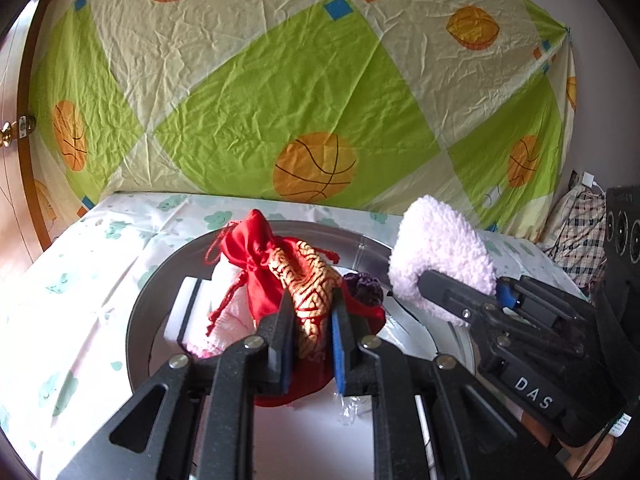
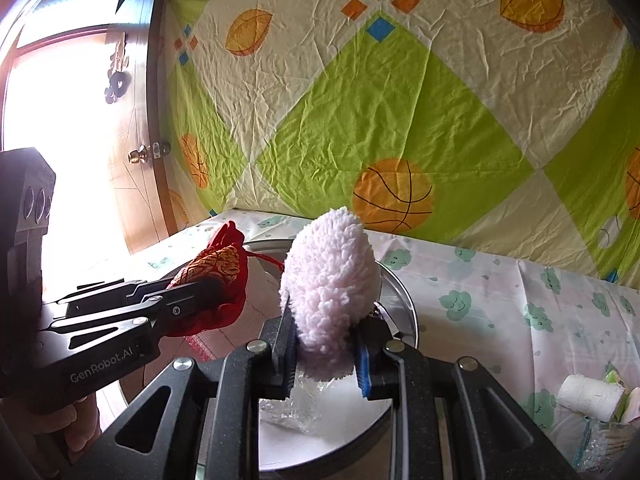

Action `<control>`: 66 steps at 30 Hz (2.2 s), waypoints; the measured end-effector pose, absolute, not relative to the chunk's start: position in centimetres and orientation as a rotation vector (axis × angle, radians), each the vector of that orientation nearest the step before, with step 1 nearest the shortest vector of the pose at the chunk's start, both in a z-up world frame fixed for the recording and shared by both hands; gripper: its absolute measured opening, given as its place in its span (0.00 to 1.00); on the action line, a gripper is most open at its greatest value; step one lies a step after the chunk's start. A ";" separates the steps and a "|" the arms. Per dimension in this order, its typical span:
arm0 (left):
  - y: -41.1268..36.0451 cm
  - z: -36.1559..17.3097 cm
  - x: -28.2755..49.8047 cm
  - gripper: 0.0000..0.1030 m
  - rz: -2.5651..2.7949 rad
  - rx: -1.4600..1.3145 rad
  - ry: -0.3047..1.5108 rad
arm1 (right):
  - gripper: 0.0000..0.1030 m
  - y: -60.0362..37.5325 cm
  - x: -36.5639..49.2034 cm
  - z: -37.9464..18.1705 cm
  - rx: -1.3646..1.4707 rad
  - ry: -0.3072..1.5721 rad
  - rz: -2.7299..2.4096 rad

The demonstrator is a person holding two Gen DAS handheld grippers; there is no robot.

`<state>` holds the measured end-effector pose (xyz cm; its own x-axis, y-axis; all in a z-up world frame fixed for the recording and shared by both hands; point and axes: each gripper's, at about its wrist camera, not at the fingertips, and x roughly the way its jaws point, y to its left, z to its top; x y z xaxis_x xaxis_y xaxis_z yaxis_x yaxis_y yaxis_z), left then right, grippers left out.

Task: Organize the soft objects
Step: 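Drop pouch into tin with left gripper while right gripper releases puff inside, then grasp white rolled towel with left gripper while right gripper grasps cotton swab bag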

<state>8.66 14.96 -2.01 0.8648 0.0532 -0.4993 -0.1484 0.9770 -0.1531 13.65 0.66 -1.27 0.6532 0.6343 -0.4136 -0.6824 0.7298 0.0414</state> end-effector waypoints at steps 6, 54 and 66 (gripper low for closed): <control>14.9 -2.3 10.8 0.13 0.116 -0.155 0.590 | 0.25 2.3 16.1 -2.2 -0.126 0.526 0.749; -3.6 -3.6 10.5 0.90 -0.090 -0.029 0.525 | 0.71 -29.4 19.8 -5.8 0.073 0.693 0.436; -3.7 -4.2 10.4 0.90 -0.090 -0.035 0.544 | 0.77 -25.9 17.9 -6.9 -0.114 0.740 0.498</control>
<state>10.44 -3.67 -4.23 0.8521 -0.0945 -0.5149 0.0761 0.9955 -0.0568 17.86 -25.86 -6.88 0.6285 0.3944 -0.6704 -0.4732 0.8779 0.0729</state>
